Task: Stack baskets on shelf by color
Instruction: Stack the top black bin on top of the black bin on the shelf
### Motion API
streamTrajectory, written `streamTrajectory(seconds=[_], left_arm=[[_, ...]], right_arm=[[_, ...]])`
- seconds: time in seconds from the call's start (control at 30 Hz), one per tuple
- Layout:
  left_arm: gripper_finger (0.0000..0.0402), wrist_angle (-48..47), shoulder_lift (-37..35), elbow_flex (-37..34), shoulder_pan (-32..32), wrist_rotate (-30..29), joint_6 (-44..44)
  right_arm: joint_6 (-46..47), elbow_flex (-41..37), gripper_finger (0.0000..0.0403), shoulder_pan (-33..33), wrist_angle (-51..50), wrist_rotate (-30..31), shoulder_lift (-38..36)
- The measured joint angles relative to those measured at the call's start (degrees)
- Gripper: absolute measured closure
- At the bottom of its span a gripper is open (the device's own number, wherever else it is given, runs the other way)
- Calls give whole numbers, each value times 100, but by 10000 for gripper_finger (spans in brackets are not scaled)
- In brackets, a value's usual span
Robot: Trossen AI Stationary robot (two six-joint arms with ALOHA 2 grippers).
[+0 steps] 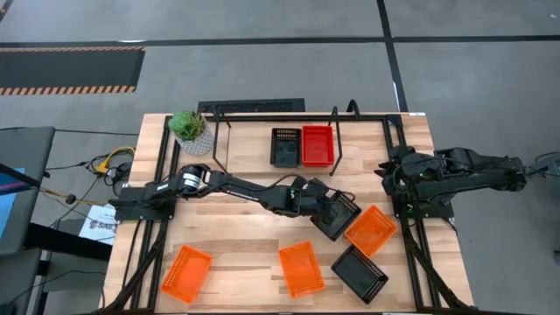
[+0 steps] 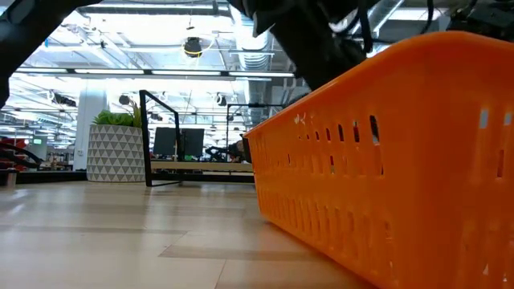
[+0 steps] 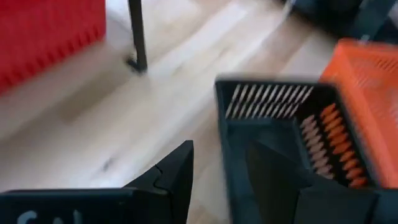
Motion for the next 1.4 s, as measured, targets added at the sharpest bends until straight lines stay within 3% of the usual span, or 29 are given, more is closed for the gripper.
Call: streamTrajectory(seconds=[0.47,0.67,0.8,1.03,1.4], left_arm=[[270,112,112,-170,-45,471,-64],[272,216,329,-173,-45,1106,-245],[298,206,357,-171,-47,1023,-339],[393,238,327,-167,-38,1010,-518],[401,21,322,132,-36,1179,-1179]], right_arm=[[0,0,243,0,2,-2,2],[-2,0,243,0,-4,-4,-2],[-2,0,243,0,-2,-4,-2],[0,0,243,0,-1,-4,1],[-2,0,243,0,0,-4,1]])
